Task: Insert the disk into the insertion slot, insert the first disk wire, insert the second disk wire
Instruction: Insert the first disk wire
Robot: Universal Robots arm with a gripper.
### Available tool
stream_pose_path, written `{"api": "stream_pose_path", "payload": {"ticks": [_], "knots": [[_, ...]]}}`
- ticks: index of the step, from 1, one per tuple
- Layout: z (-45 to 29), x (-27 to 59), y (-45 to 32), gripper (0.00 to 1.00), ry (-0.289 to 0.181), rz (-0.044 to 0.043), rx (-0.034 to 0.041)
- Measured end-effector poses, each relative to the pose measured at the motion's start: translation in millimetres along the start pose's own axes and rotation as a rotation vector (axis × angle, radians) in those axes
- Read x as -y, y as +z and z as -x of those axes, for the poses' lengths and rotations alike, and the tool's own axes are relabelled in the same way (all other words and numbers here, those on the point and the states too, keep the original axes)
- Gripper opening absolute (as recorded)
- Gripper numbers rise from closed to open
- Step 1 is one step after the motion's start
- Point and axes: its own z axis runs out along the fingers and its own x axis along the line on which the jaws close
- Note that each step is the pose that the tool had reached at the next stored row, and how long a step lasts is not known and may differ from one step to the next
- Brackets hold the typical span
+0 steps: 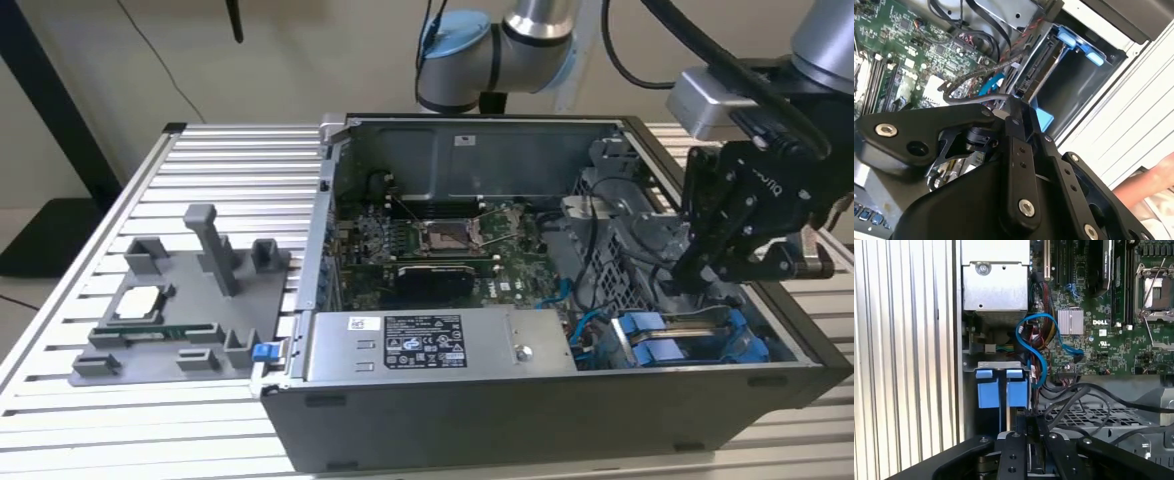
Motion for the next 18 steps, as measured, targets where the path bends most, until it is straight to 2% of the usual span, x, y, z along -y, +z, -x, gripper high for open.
{"api": "stream_pose_path", "payload": {"ticks": [4, 6, 9, 14, 18], "knots": [[-8.6, 4.9, 0.4, 0.00, 0.002, 0.0237, -0.0008], [-12.2, 8.3, 0.8, 0.00, 0.002, 0.0309, -0.0008], [-15.0, 14.4, 1.7, 0.00, 0.003, 0.0341, -0.0002], [-15.5, 25.0, 3.2, 0.00, 0.003, 0.0363, -0.0003], [-15.5, 26.2, 3.3, 0.00, 0.003, 0.0363, -0.0001]]}}
